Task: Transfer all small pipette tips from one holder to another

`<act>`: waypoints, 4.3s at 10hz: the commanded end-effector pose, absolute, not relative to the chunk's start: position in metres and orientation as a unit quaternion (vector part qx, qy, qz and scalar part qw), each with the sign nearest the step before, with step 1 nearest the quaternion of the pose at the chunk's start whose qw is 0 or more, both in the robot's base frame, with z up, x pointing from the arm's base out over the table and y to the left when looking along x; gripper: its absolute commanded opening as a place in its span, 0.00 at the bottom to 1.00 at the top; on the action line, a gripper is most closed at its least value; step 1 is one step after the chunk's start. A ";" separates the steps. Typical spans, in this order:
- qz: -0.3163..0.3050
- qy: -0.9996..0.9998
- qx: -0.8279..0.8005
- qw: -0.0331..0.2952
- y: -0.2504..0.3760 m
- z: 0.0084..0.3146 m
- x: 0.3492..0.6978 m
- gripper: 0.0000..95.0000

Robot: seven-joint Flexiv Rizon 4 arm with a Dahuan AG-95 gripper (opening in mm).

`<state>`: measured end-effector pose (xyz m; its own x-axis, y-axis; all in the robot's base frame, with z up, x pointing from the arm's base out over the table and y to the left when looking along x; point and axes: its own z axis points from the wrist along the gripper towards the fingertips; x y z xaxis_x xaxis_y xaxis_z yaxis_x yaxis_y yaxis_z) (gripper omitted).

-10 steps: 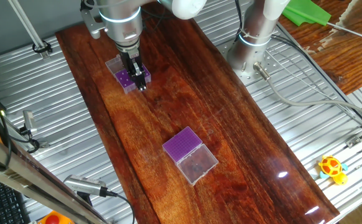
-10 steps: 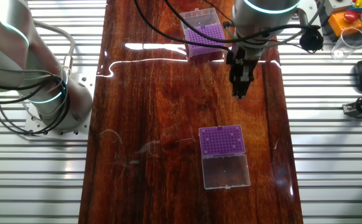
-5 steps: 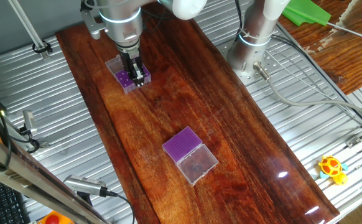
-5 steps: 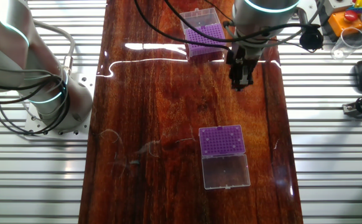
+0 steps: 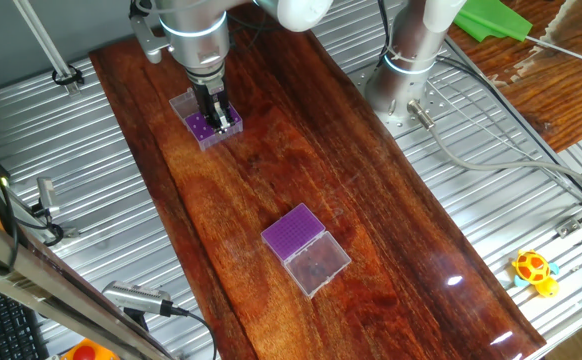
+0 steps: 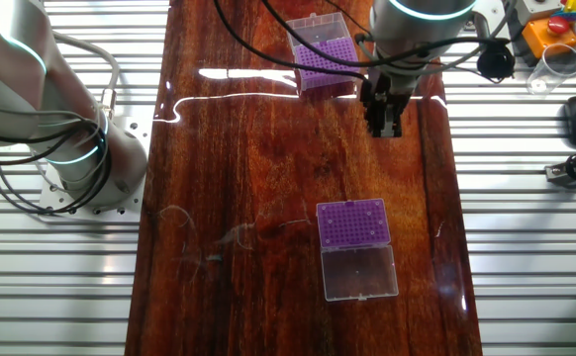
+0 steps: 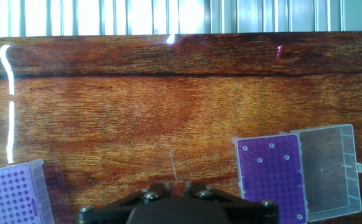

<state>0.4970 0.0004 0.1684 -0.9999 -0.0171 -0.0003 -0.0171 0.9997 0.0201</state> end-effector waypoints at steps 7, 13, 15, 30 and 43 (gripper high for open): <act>0.008 0.996 -0.087 0.004 -0.001 0.164 0.486 0.00; 0.011 0.994 -0.109 0.004 -0.039 0.141 0.497 0.00; 0.011 0.993 -0.116 0.004 -0.049 0.131 0.508 0.00; 0.008 0.984 -0.175 -0.020 -0.072 0.116 0.531 0.20; 0.013 0.987 -0.160 -0.013 -0.091 0.067 0.522 0.20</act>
<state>0.5221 -0.0904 0.0665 -0.9481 -0.3173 0.0196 -0.3166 0.9480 0.0315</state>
